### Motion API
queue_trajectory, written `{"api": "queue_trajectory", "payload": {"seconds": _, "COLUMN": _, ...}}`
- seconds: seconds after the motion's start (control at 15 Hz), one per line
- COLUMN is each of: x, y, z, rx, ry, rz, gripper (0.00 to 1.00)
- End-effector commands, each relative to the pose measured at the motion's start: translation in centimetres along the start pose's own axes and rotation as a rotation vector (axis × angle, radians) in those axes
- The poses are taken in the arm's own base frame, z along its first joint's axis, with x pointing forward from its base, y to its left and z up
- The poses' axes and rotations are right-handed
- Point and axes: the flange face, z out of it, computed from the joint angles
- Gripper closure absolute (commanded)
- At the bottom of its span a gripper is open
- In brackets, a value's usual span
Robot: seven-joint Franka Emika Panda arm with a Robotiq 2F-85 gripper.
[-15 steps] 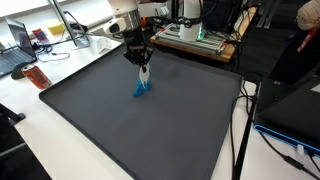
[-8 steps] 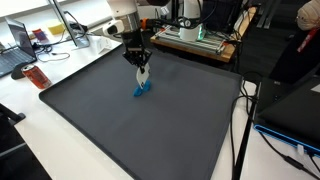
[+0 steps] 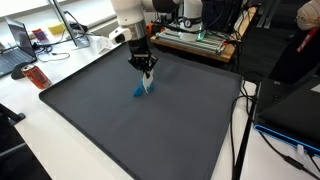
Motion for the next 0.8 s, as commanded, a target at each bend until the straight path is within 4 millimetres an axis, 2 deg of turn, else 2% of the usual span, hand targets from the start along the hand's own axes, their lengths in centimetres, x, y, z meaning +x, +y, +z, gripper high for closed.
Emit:
{"api": "queue_trajectory", "payload": {"seconds": 0.0, "x": 0.7, "y": -0.4, "z": 2.3, "rx": -0.049, "ry": -0.051, "rz": -0.005, "gripper": 0.99}}
{"api": "queue_trajectory", "payload": {"seconds": 0.33, "x": 1.3, "y": -0.7, "z": 3.5, "rx": -0.104, "ry": -0.083, "rz": -0.007, "gripper": 0.99}}
{"api": "queue_trajectory", "payload": {"seconds": 0.6, "x": 1.4, "y": -1.6, "z": 4.6, "rx": -0.046, "ry": -0.091, "rz": -0.024, "gripper": 0.99}}
{"api": "queue_trajectory", "payload": {"seconds": 0.73, "x": 0.9, "y": -2.2, "z": 5.6, "rx": 0.013, "ry": -0.091, "rz": -0.031, "gripper": 0.99}}
